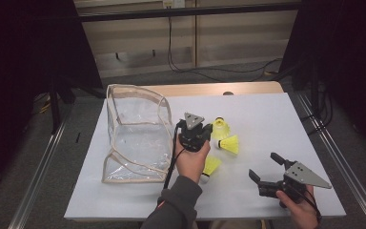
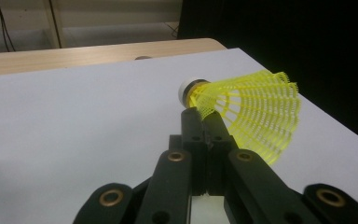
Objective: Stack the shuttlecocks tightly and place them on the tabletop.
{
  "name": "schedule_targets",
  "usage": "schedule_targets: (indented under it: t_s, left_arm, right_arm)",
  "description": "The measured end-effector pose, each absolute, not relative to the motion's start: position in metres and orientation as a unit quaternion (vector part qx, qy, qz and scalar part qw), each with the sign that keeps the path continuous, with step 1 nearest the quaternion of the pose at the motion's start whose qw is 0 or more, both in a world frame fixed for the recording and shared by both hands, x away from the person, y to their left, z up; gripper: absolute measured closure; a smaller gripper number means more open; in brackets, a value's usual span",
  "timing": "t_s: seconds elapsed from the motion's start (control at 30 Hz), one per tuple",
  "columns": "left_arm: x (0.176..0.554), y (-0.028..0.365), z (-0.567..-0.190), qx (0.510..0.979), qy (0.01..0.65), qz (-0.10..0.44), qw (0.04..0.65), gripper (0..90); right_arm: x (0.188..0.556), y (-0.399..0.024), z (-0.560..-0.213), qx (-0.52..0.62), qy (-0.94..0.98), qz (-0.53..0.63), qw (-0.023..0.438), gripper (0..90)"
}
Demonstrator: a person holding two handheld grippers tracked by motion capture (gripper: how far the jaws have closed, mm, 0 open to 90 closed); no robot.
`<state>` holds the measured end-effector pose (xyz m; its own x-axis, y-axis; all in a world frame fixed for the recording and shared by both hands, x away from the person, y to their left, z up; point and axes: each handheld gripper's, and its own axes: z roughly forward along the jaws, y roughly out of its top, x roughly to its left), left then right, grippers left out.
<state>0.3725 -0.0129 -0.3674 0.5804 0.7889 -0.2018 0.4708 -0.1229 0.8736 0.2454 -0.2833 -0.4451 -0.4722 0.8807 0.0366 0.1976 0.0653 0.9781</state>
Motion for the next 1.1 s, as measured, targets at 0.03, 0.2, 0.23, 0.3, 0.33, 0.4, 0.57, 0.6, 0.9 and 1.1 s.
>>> schedule_targets:
  t_s: [0.03, 0.2, 0.23, 0.3, 0.33, 0.4, 0.57, 0.6, 0.9, 1.1]
  left_arm:
    - [0.373, -0.013, -0.368, 0.731, 0.431, 0.158, 0.505, 89.7]
    - [0.377, -0.016, -0.372, 0.730, 0.438, 0.158, 0.500, 89.7]
    - [0.378, -0.016, -0.373, 0.730, 0.441, 0.158, 0.499, 89.7]
    - [0.380, -0.016, -0.374, 0.729, 0.445, 0.159, 0.495, 89.6]
    - [0.381, -0.016, -0.375, 0.729, 0.446, 0.160, 0.494, 89.6]
    - [0.383, -0.016, -0.376, 0.727, 0.450, 0.159, 0.494, 89.6]
    - [0.387, -0.017, -0.380, 0.727, 0.458, 0.158, 0.486, 89.5]
    - [0.388, -0.016, -0.380, 0.728, 0.459, 0.159, 0.485, 89.4]
    - [0.395, -0.015, -0.387, 0.731, 0.472, 0.164, 0.464, 89.3]
    - [0.397, -0.018, -0.392, 0.735, 0.473, 0.170, 0.456, 89.0]
  right_arm:
    - [0.245, -0.283, -0.445, 0.408, 0.660, 0.548, 0.311, 2.6]
    - [0.246, -0.283, -0.445, 0.407, 0.661, 0.549, 0.310, 2.6]
    - [0.246, -0.283, -0.445, 0.406, 0.661, 0.549, 0.311, 2.6]
    - [0.246, -0.283, -0.445, 0.407, 0.661, 0.548, 0.311, 2.6]
    - [0.246, -0.283, -0.445, 0.407, 0.661, 0.548, 0.311, 2.6]
    - [0.246, -0.283, -0.445, 0.407, 0.661, 0.548, 0.311, 2.6]
    - [0.246, -0.283, -0.445, 0.406, 0.662, 0.549, 0.308, 2.6]
    - [0.246, -0.283, -0.445, 0.406, 0.663, 0.548, 0.308, 2.6]
    - [0.246, -0.283, -0.446, 0.405, 0.664, 0.548, 0.308, 2.6]
    - [0.246, -0.283, -0.446, 0.405, 0.665, 0.548, 0.306, 2.6]
